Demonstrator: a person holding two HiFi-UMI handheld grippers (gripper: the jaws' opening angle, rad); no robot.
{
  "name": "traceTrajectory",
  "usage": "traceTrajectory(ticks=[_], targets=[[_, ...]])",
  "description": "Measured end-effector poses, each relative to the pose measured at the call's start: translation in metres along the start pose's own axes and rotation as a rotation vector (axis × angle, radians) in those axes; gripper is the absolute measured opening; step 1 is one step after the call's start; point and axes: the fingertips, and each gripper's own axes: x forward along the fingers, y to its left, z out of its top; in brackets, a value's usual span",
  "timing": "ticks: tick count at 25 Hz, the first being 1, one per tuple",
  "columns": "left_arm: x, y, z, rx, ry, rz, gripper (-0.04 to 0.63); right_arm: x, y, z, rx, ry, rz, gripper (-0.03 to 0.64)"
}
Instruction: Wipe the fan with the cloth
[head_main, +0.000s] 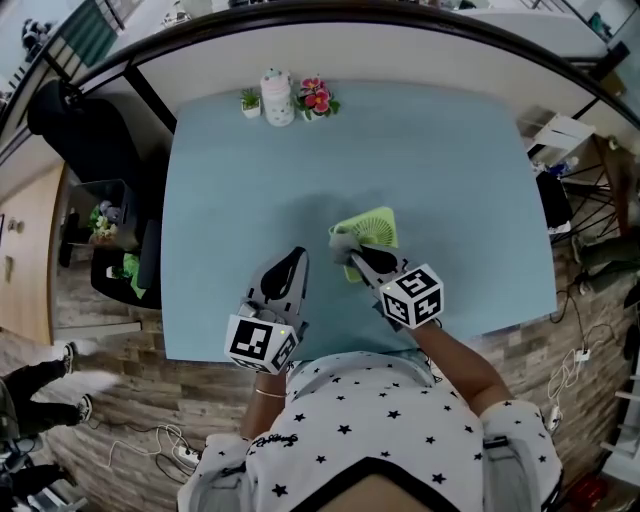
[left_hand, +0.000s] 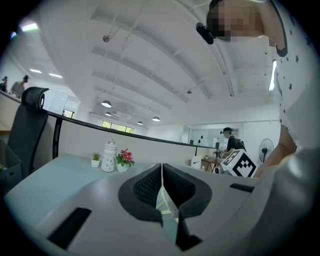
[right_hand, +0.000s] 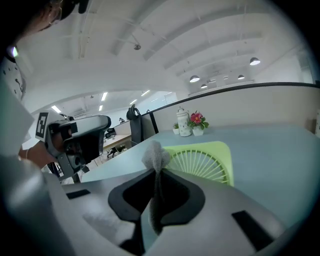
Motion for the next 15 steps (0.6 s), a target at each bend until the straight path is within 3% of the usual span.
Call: traceTrajectory(ticks=[9,15], targets=[[0.009,-0.006,0.007,0.015,-0.004,-0.03,0.032,-0.023,-0.039,0.002,0.036,-0.031,-0.101,0.032],[0.009,-0.008,0.004,0.017,0.008,-0.036,0.032,-0.042,-0.079,-0.002,0.074,-0.046,-0.213,0.032]])
